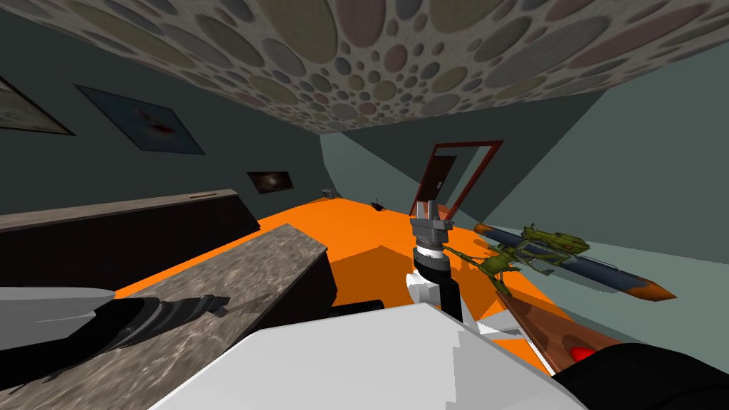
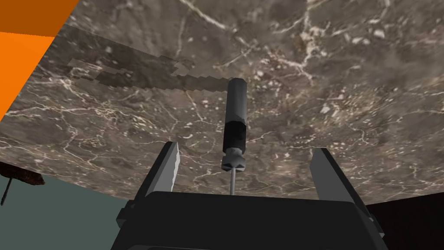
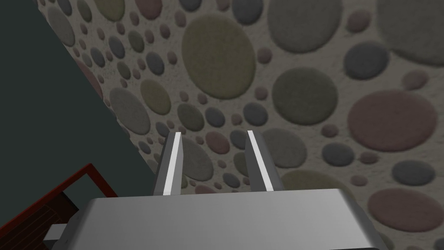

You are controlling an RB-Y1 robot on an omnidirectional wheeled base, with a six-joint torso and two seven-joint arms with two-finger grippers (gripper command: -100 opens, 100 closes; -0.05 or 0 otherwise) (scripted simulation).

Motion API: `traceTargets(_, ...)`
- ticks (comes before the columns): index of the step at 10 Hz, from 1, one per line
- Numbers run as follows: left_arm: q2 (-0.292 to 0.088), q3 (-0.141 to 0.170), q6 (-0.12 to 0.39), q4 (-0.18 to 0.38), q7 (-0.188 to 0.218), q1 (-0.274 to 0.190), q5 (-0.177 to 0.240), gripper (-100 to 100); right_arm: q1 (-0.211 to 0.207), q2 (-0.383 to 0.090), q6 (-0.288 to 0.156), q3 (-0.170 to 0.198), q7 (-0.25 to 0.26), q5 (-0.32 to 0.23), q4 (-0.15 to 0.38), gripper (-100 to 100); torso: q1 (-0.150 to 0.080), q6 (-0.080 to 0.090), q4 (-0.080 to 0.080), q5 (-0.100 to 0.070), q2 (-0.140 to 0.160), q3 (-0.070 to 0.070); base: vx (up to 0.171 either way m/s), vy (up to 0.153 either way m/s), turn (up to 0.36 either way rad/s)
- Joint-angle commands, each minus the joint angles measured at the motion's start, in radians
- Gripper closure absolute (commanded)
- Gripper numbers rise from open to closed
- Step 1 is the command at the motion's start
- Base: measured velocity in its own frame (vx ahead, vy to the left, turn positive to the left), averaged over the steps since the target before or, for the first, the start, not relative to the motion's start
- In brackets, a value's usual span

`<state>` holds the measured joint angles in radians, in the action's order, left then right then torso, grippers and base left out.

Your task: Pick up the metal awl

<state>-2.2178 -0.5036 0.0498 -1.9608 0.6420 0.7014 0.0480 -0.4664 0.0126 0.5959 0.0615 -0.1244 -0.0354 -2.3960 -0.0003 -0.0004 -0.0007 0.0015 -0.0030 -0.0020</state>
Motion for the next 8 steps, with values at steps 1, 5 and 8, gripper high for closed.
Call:
traceTargets(1,0.036,0.004,0.002,0.022,-0.019,0.015,-0.008,-100,0.0,0.0,0.0,0.0,0.0,0.0,0.0,0,0.0,0.0,0.0,0.0,0.0,0.0,0.033,-0.021,-0.043)
traceTargets(5,0.071,0.005,0.008,0.037,-0.035,0.026,-0.017,100,0.0,0.0,0.0,0.0,0.0,0.0,0.0,0,0.0,0.0,0.0,0.0,0.0,0.0,0.019,-0.01,-0.023)
traceTargets(8,0.07,0.005,0.009,0.038,-0.036,0.026,-0.017,100,0.0,0.0,0.0,0.0,0.0,0.0,0.0,0,0.001,0.0,0.0,0.0,0.001,0.001,0.0,0.0,0.0)
